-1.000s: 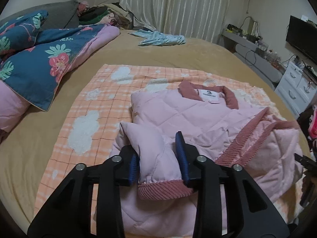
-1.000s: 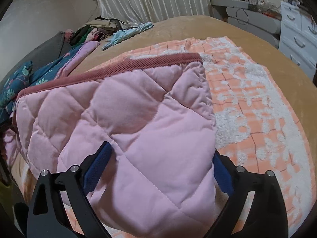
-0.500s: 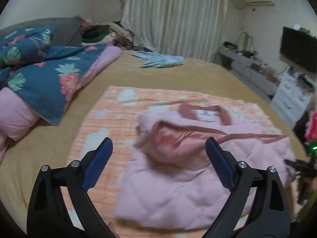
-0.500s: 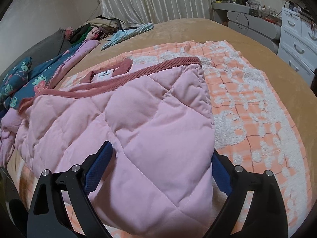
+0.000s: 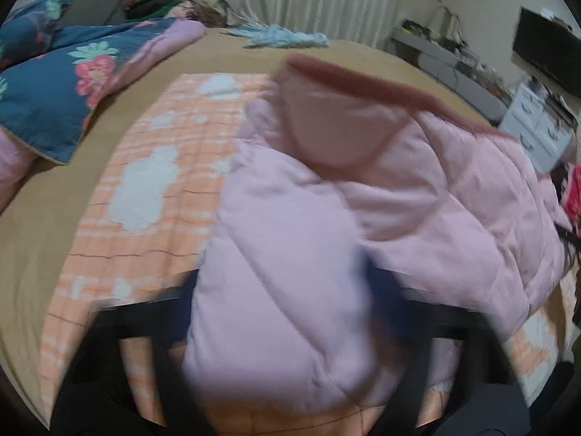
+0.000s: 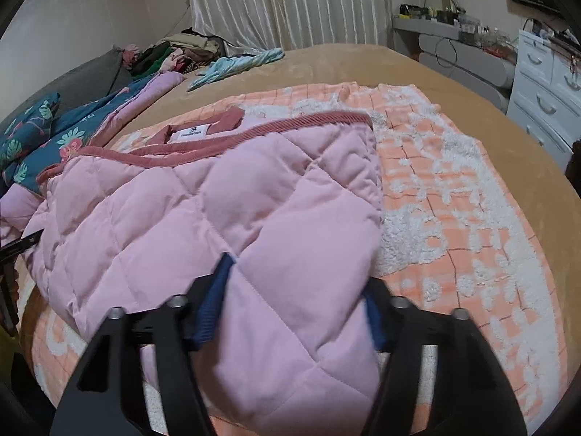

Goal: Fold large clothes
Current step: 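Release the hem with both tools and smooth the fold, then grasp the folded jacket edge with both tools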

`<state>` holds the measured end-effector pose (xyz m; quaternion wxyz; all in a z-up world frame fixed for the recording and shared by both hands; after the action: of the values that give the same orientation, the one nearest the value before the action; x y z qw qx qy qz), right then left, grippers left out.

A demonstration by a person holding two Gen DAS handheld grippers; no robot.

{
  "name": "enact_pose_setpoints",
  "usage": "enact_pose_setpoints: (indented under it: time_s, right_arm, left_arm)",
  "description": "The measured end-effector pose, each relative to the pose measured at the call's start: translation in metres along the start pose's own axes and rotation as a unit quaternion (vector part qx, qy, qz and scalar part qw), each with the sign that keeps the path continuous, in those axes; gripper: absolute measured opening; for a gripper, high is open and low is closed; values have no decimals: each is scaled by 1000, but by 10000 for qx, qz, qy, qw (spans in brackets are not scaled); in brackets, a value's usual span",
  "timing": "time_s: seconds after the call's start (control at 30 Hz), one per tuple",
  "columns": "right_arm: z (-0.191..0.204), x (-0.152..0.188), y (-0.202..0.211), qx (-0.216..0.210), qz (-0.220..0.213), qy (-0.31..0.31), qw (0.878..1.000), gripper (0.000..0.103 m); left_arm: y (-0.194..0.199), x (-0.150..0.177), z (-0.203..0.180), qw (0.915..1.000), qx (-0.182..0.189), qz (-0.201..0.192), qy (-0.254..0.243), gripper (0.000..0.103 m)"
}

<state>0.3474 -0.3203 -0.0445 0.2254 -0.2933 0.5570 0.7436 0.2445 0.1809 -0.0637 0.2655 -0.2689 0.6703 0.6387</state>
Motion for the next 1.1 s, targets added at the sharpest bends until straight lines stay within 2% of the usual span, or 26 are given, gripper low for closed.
enact_pose_setpoints:
  time_s: [0.03,0.1,0.13,0.27,0.33,0.47,0.6,0.77,1.1]
  right_arm:
    - [3,0,2,43,-49,74,10000,48]
    - [11,-2,6,136,-144,217,9996,36]
    - [16,-4,9,193,-229,300,9991,33]
    - [37,-23,29,485,-769,595,9941,21]
    - [45,-35,36,527,-1003,662,9913,19]
    - [62,-62,44,746,-1514,895,9816,17]
    - [67,-91,35,935,-1708,909,9766,17]
    - [63,-114,11,1068,-1682,843,9763,17]
    - [59,-139,-34,1252,-1522,822,9769,17]
  left_arm:
    - [1,0,-3,9999,-99,-58,-91,26]
    - [7,0,-11,9994,-186,-195,-236,16]
    - [12,-2,-14,9986,-267,-313,-321,15]
    - [39,-19,-18,9935,-478,-908,-494,12]
    - [56,-31,-19,9898,-507,-1244,-486,12]
    - [64,-54,-22,9845,-679,-1544,-478,12]
    - [56,-79,-19,9835,-757,-1611,-318,12]
    - [37,-100,-16,9839,-858,-1546,-251,12]
    - [-2,-116,-11,9859,-1096,-1246,-235,12]
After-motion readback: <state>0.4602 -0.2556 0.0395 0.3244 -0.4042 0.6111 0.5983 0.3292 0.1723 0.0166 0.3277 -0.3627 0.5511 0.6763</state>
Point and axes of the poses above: each gripper's, at about its wrist camera, not at the fingertips, and y roughly against the way its jaws point, z to its left, x to its underside, the point moved 1 cm from there along -y, roughly the way its jaws point, and after that the axes turned 7 degrees about -y, right-handed, at the moved point
